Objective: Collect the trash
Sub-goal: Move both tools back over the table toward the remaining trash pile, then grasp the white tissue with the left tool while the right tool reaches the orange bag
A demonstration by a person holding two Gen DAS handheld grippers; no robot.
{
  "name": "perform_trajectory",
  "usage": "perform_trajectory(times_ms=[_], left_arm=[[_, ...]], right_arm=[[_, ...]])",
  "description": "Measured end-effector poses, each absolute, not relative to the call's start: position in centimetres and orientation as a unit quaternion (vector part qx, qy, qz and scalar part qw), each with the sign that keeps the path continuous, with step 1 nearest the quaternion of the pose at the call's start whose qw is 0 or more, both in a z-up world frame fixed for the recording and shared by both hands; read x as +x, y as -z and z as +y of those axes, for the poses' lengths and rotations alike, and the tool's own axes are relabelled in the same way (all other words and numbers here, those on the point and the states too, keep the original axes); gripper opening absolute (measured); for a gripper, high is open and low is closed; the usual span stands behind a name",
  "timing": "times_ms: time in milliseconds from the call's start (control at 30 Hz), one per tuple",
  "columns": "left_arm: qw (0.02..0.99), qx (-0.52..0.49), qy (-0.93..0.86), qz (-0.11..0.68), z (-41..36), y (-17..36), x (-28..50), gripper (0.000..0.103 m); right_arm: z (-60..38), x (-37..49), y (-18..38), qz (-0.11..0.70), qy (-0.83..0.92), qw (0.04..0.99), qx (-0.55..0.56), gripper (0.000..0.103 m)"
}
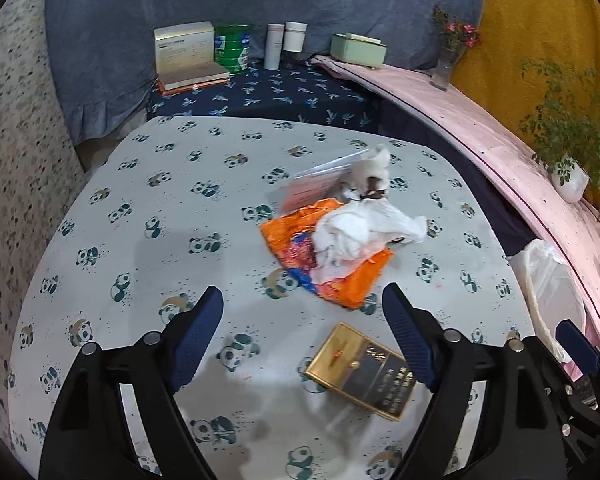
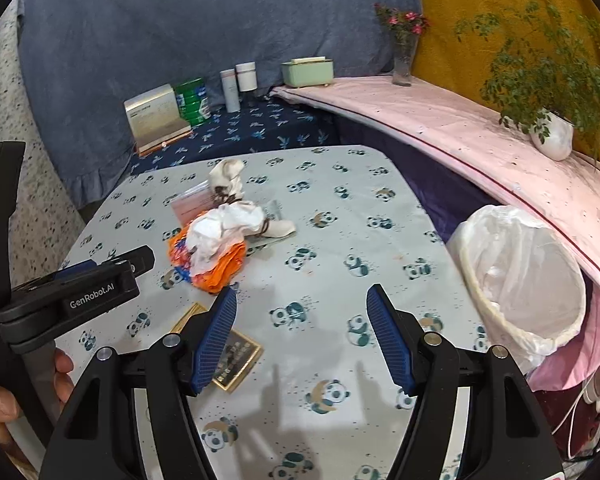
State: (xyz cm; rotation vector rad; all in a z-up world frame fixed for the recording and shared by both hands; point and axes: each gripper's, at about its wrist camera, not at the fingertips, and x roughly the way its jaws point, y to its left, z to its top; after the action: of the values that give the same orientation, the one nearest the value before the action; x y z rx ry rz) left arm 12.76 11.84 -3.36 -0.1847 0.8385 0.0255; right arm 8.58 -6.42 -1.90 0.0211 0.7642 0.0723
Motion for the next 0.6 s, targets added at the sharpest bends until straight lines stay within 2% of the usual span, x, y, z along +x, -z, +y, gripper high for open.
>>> perform_trajectory(times_ms=[300, 600], left_arm=[[0.901, -0.109, -0.006, 0.420, 13.4, 4.7, 15.0, 0.078], [0.901, -0.097, 0.026, 0.423, 10.9, 5.2, 19.8, 0.077]], right_arm=[[-4.9, 10.8, 3.0, 0.385, -0.042, 0.922, 0.008, 0.065], [-5.6, 14.3, 4.0, 0.390, -0.035, 0.920, 0.017, 0.065]])
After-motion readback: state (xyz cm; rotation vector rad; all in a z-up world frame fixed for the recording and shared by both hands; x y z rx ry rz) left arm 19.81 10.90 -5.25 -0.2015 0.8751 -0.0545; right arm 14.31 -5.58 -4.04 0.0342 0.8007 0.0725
